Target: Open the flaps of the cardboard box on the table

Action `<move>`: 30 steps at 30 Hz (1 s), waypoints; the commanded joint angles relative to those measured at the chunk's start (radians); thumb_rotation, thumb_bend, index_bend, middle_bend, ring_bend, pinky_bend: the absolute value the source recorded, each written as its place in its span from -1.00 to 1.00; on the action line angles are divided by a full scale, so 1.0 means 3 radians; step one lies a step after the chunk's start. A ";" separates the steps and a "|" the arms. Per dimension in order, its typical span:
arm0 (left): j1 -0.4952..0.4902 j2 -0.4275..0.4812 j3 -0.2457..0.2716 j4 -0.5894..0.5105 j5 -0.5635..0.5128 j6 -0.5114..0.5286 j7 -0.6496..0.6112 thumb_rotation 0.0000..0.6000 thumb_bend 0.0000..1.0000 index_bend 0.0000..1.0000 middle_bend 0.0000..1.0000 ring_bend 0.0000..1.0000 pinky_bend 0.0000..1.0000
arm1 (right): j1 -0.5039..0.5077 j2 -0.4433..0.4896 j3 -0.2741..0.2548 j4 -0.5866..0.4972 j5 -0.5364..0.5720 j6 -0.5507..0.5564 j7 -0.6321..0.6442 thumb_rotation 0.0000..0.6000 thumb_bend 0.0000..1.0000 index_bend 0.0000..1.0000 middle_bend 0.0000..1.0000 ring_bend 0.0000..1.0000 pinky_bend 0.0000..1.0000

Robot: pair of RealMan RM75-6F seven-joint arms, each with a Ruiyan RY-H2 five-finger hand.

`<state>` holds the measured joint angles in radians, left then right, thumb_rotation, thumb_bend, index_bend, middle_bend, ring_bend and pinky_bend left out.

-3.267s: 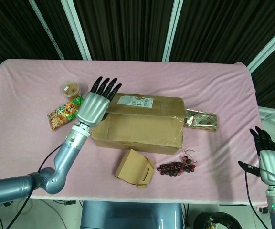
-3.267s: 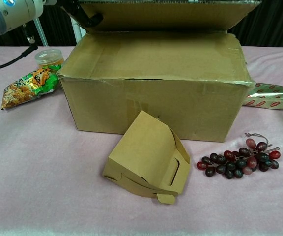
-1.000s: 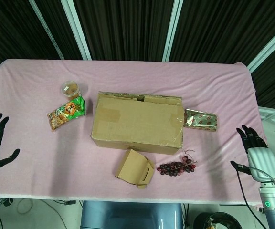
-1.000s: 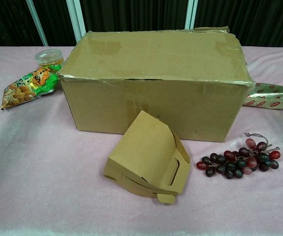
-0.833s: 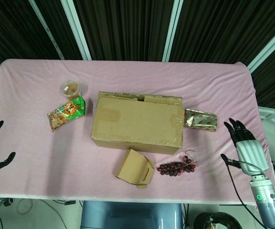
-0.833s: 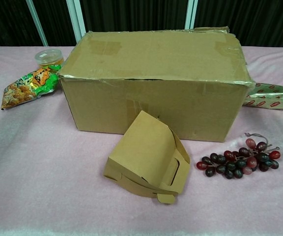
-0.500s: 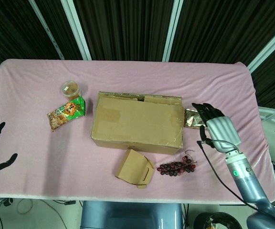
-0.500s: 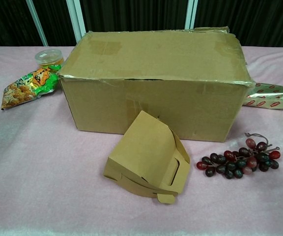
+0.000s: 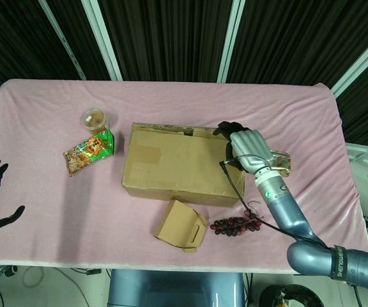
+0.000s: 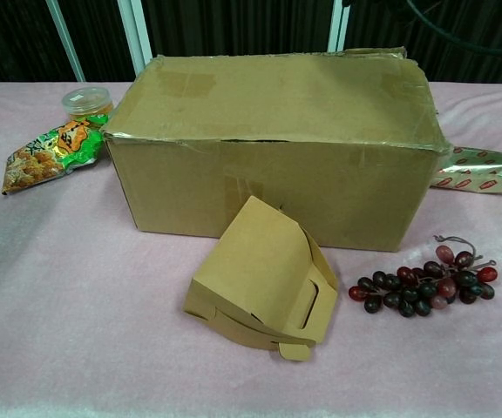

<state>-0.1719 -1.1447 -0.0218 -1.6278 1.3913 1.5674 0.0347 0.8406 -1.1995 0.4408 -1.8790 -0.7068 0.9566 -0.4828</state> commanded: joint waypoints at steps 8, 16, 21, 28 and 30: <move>0.0024 0.0023 -0.0057 -0.0016 -0.0014 -0.0056 -0.0052 1.00 -0.67 -1.00 -1.00 -1.00 -1.00 | 0.0433 -0.0363 -0.0040 0.0482 0.0543 0.0053 -0.0256 1.00 0.83 -0.45 -0.50 -0.49 -0.30; 0.0037 0.0030 -0.0091 -0.0031 -0.0017 -0.0106 -0.0059 1.00 -0.67 -1.00 -1.00 -1.00 -1.00 | 0.0497 -0.0400 -0.0093 0.0626 0.0686 0.0138 -0.0252 1.00 0.82 -0.45 -0.35 -0.36 -0.24; 0.0043 0.0028 -0.0108 -0.0034 -0.0010 -0.0127 -0.0055 1.00 -0.67 -1.00 -1.00 -1.00 -1.00 | 0.0486 -0.0389 -0.0131 0.0643 0.0685 0.0158 -0.0204 1.00 0.82 -0.45 -0.27 -0.31 -0.23; 0.0056 0.0031 -0.0134 -0.0045 -0.0011 -0.0150 -0.0057 1.00 -0.67 -1.00 -1.00 -1.00 -1.00 | 0.0468 -0.0427 -0.0190 0.0655 0.0665 0.0169 -0.0109 1.00 0.82 -0.45 -0.26 -0.31 -0.23; 0.0060 0.0033 -0.0140 -0.0046 -0.0014 -0.0156 -0.0061 1.00 -0.67 -1.00 -1.00 -1.00 -1.00 | 0.0473 -0.0440 -0.0206 0.0661 0.0654 0.0171 -0.0102 1.00 0.82 -0.45 -0.26 -0.30 -0.23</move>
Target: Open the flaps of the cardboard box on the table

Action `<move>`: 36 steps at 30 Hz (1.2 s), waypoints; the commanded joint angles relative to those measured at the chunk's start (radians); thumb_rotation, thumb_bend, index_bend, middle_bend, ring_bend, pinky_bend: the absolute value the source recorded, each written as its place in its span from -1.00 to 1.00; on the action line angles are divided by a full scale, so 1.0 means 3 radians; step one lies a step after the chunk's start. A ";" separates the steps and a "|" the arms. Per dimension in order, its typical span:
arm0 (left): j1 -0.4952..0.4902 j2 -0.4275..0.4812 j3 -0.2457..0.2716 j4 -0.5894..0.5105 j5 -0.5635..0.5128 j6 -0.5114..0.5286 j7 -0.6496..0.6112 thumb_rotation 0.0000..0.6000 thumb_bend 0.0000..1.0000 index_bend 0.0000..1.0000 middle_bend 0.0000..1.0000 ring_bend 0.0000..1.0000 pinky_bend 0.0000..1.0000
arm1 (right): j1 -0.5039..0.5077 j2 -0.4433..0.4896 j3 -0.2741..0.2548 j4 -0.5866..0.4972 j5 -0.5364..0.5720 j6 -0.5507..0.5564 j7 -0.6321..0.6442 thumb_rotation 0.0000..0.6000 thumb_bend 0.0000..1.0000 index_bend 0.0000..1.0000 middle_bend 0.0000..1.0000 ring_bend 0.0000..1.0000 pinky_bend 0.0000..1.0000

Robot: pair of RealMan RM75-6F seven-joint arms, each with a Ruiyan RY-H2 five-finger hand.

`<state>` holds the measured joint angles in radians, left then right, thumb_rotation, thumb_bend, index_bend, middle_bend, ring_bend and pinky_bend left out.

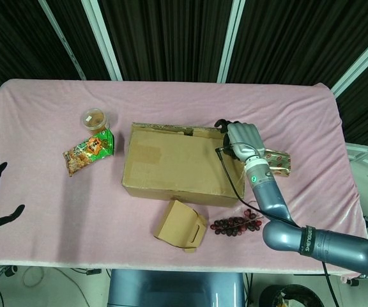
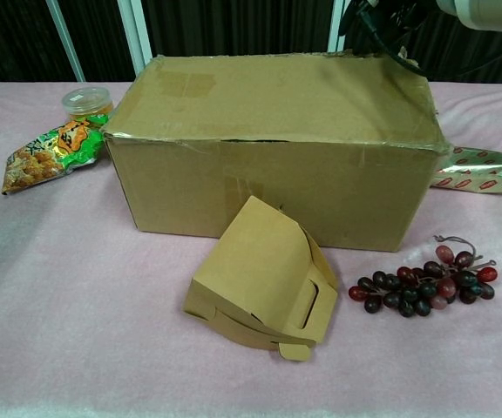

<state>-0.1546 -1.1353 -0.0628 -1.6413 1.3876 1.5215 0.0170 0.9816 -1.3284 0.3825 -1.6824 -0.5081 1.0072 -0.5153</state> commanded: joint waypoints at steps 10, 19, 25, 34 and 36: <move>0.0016 0.0011 -0.0034 -0.0010 -0.0006 -0.0038 -0.0019 1.00 -0.67 -1.00 -1.00 -1.00 -1.00 | 0.0037 -0.0060 -0.0065 0.0046 0.0041 0.0005 0.0023 1.00 0.82 -0.42 -0.20 -0.24 -0.19; 0.0025 0.0018 -0.0054 -0.0017 -0.0005 -0.0071 -0.0027 1.00 -0.67 -1.00 -1.00 -1.00 -1.00 | 0.0062 -0.0050 -0.0076 0.0012 0.0084 0.0021 0.0029 1.00 0.82 -0.42 -0.01 0.10 0.11; 0.0031 0.0023 -0.0063 -0.0023 0.0000 -0.0086 -0.0030 1.00 -0.67 -1.00 -1.00 -1.00 -1.00 | 0.0075 -0.0004 -0.0096 -0.0073 0.0121 0.0014 0.0008 1.00 0.82 -0.42 0.02 0.18 0.19; 0.0041 0.0029 -0.0082 -0.0031 0.0000 -0.0099 -0.0044 1.00 -0.67 -1.00 -1.00 -1.00 -1.00 | 0.0084 0.0041 0.0007 -0.0217 0.0202 0.0054 0.0129 1.00 0.82 -0.44 0.02 0.20 0.21; 0.0042 0.0030 -0.0083 -0.0032 0.0006 -0.0101 -0.0044 1.00 -0.67 -1.00 -1.00 -1.00 -1.00 | 0.0089 0.0062 0.0053 -0.0282 0.0238 0.0062 0.0166 1.00 0.83 -0.45 0.02 0.20 0.21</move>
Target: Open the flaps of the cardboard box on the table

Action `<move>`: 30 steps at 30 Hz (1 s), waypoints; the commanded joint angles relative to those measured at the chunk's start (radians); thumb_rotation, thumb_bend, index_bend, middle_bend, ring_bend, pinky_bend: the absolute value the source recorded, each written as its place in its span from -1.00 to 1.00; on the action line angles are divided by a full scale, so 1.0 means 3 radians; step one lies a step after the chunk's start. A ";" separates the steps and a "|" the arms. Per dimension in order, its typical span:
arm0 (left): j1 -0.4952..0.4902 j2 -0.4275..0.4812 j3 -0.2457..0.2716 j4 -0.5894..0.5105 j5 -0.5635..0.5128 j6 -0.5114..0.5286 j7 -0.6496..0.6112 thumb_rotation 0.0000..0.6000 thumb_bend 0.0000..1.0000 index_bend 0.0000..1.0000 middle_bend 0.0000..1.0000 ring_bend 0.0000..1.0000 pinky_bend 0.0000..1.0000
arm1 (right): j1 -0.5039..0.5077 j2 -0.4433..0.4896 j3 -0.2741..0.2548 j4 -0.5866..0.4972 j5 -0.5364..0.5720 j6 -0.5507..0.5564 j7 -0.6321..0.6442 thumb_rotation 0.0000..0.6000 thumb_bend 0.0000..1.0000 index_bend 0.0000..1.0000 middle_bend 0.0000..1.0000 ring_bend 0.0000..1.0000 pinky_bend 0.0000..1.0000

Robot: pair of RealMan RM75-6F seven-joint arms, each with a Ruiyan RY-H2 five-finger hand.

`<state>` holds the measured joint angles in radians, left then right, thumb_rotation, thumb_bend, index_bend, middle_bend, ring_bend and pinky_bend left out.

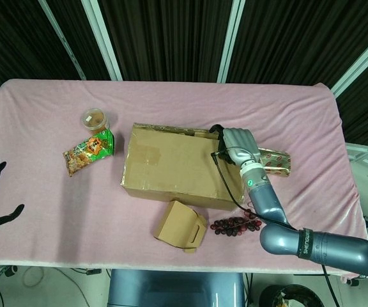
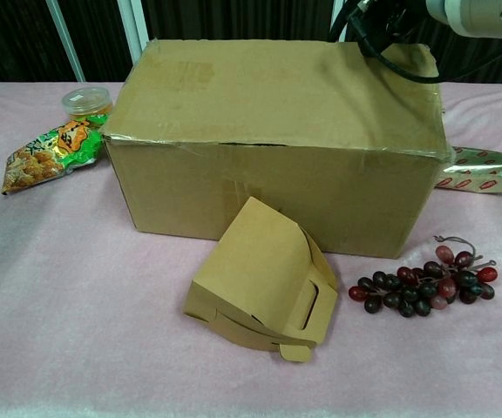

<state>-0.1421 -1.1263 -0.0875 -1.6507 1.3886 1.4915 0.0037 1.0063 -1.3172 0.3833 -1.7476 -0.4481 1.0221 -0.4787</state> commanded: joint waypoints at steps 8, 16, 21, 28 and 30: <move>0.0007 0.0001 0.0002 -0.0007 0.0036 -0.0005 0.0001 1.00 -0.67 -1.00 -1.00 -1.00 -1.00 | 0.0042 0.0160 0.0263 -0.0470 0.0227 0.0057 0.0180 1.00 0.82 -0.48 0.02 0.20 0.21; 0.0011 -0.0002 -0.0001 -0.0004 0.0047 -0.0019 0.0003 1.00 -0.67 -1.00 -1.00 -1.00 -1.00 | 0.0090 0.0299 0.0462 -0.0886 0.0402 0.0098 0.0332 1.00 0.82 -0.50 0.01 0.20 0.21; 0.0015 -0.0003 -0.0003 -0.0005 0.0056 -0.0019 0.0011 1.00 -0.67 -1.00 -1.00 -1.00 -1.00 | 0.0134 0.0372 0.0521 -0.1088 0.0386 0.0116 0.0360 1.00 0.82 -0.50 0.01 0.20 0.21; 0.0018 -0.0006 -0.0005 -0.0007 0.0063 -0.0026 0.0019 1.00 -0.67 -1.00 -1.00 -1.00 -1.00 | 0.0191 0.0455 0.0562 -0.1301 0.0435 0.0127 0.0408 1.00 0.82 -0.52 0.01 0.20 0.21; 0.0018 -0.0008 -0.0006 -0.0007 0.0066 -0.0029 0.0022 1.00 -0.67 -1.00 -1.00 -1.00 -1.00 | 0.0208 0.0478 0.0589 -0.1352 0.0459 0.0129 0.0445 1.00 0.82 -0.52 0.01 0.20 0.21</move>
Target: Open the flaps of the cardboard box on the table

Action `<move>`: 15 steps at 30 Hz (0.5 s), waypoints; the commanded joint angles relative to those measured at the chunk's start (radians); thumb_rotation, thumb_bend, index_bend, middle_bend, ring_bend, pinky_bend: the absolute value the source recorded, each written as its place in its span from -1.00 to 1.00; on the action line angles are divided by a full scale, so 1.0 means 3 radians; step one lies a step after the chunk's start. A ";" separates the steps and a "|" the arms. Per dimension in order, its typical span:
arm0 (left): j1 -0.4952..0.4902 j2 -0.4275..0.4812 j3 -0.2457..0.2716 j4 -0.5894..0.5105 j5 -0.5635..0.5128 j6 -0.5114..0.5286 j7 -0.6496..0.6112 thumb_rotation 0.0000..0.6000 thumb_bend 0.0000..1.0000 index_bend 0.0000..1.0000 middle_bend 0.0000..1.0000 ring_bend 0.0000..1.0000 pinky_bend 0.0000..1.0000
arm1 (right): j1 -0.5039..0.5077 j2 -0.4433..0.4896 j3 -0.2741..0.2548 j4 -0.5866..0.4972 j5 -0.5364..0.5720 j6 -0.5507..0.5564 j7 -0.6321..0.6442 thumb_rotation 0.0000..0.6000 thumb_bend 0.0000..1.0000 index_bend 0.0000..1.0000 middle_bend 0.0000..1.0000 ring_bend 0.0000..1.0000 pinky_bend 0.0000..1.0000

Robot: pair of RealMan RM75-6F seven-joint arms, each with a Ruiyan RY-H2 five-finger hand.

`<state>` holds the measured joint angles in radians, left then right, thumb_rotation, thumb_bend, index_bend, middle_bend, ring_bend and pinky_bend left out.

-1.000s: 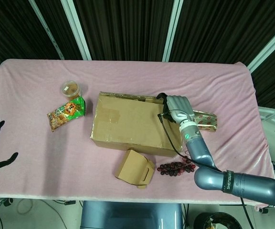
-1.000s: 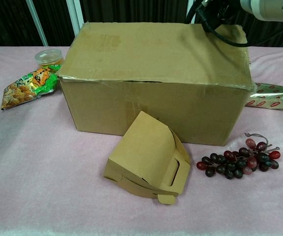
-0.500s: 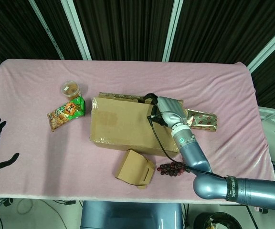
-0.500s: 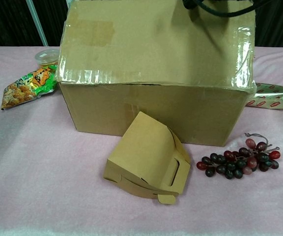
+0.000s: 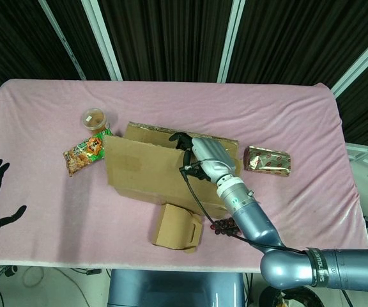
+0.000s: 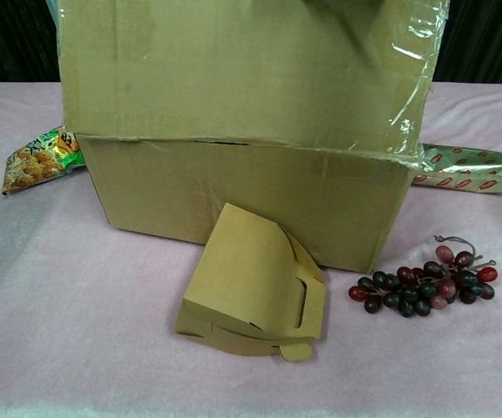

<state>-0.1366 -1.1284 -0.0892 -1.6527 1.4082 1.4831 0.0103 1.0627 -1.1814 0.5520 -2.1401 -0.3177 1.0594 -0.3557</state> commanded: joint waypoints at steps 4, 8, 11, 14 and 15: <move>0.0003 0.0001 -0.0006 0.0000 0.0001 -0.0001 -0.0003 1.00 -0.67 -1.00 -1.00 -1.00 -1.00 | 0.0053 0.0077 0.0053 -0.0110 0.0051 0.0013 0.0067 1.00 0.64 -0.53 -0.03 0.17 0.19; 0.0004 0.0002 -0.0007 -0.0001 0.0005 -0.0008 -0.0004 1.00 -0.67 -1.00 -1.00 -1.00 -1.00 | 0.0070 0.0135 0.0051 -0.0173 0.0111 0.0001 0.0103 1.00 0.35 -0.56 -0.09 0.13 0.16; 0.0006 0.0003 -0.0008 -0.0001 0.0008 -0.0008 -0.0006 1.00 -0.67 -1.00 -1.00 -1.00 -1.00 | 0.0073 0.0180 0.0033 -0.0222 0.0154 -0.0012 0.0120 1.00 0.25 -0.57 -0.10 0.12 0.15; 0.0007 0.0004 -0.0008 -0.0002 0.0010 -0.0013 -0.0005 1.00 -0.67 -1.00 -1.00 -1.00 -1.00 | 0.0075 0.0230 0.0014 -0.0281 0.0191 -0.0028 0.0145 1.00 0.16 -0.59 -0.11 0.10 0.13; 0.0007 0.0004 -0.0008 -0.0003 0.0010 -0.0013 -0.0004 1.00 -0.67 -1.00 -1.00 -1.00 -1.00 | 0.0076 0.0242 0.0008 -0.0296 0.0196 -0.0032 0.0151 1.00 0.12 -0.60 -0.12 0.09 0.12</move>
<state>-0.1345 -1.1271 -0.0916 -1.6537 1.4115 1.4791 0.0091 1.0851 -1.1118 0.5568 -2.2255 -0.2614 1.0517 -0.3127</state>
